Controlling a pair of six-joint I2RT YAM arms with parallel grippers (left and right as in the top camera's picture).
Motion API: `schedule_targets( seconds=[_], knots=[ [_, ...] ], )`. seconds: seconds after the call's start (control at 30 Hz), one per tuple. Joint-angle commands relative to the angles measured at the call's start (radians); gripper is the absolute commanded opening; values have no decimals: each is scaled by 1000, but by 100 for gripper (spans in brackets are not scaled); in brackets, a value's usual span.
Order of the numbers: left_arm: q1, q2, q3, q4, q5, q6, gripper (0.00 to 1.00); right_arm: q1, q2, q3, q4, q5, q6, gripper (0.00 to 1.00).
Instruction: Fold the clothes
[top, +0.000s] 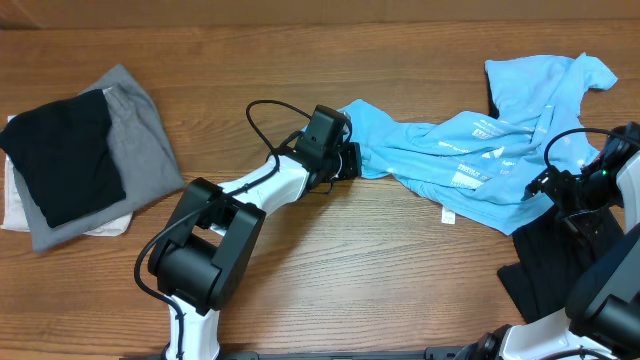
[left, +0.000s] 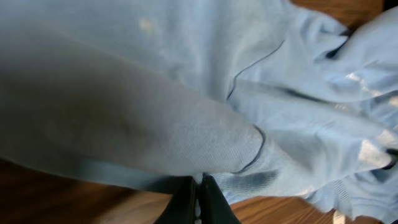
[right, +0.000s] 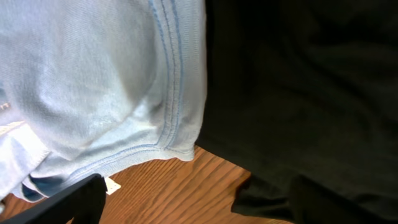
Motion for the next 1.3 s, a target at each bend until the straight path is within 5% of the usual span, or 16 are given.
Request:
schedule_targets(
  seconds=[0.0, 0.1, 0.2, 0.67, 1.13, 1.27],
  knots=[
    [45, -74, 64, -61, -21, 109, 4, -2, -27, -5, 6, 19, -8, 79],
    [106, -146, 106, -126, -48, 116, 4, -2, -27, -5, 18, 19, -8, 34],
    [180, -214, 147, -154, -48, 116, 4, -2, -27, -5, 23, 19, -8, 15],
    [437, -272, 286, -162, -140, 136, 4, -1, -27, -125, 147, -21, -19, 4],
    [494, -262, 346, -169, -263, 161, 5, 46, -27, -239, 504, -119, -82, 4],
    [503, -261, 346, -193, -324, 183, 5, 64, -27, -239, 539, 0, -84, 4]
  ],
)
